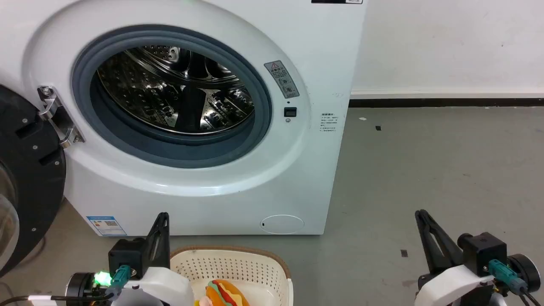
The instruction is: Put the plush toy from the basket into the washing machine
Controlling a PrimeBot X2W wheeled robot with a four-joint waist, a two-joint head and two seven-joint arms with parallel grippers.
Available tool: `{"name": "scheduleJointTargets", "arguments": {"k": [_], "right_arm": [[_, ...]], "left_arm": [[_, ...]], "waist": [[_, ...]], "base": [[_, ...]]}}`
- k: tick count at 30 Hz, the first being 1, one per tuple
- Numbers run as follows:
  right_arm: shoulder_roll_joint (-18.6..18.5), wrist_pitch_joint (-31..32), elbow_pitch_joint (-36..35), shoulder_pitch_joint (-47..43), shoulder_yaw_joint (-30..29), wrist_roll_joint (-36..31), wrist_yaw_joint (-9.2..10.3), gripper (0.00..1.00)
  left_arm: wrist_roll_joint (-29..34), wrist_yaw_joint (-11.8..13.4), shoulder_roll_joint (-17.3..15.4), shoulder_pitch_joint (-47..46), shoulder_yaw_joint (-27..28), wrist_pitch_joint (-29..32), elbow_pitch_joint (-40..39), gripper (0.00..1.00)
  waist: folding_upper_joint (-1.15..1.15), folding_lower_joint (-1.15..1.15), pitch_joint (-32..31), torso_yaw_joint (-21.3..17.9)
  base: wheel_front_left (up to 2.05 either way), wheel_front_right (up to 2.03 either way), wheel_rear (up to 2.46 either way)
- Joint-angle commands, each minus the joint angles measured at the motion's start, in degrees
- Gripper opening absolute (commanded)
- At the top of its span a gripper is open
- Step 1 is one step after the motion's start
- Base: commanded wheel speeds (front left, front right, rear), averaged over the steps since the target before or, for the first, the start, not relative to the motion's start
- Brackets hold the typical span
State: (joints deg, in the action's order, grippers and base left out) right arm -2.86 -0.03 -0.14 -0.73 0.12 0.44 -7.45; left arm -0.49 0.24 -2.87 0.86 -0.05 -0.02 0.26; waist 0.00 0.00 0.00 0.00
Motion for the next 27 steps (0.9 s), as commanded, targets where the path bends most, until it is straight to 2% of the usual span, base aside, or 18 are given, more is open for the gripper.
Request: {"name": "scheduleJointTargets", "arguments": {"k": [1, 27], "right_arm": [[0.0, 0.0, 0.0, 0.0, 0.0, 0.0, 0.00, 1.00], [0.0, -2.6, -0.5, 0.4, -0.5, 1.5, -0.01, 1.00]], "left_arm": [[-0.1, 0.0, 0.0, 0.0, 0.0, 0.0, 0.0, 1.00], [-1.8, 0.7, 0.0, -0.5, -1.9, -2.6, 3.1, 1.00]], "waist": [[0.00, 0.00, 0.0, 0.0], [0.00, 0.00, 1.9, -0.8]], "base": [[0.00, 0.00, 0.00], [0.00, 0.00, 0.00]]}}
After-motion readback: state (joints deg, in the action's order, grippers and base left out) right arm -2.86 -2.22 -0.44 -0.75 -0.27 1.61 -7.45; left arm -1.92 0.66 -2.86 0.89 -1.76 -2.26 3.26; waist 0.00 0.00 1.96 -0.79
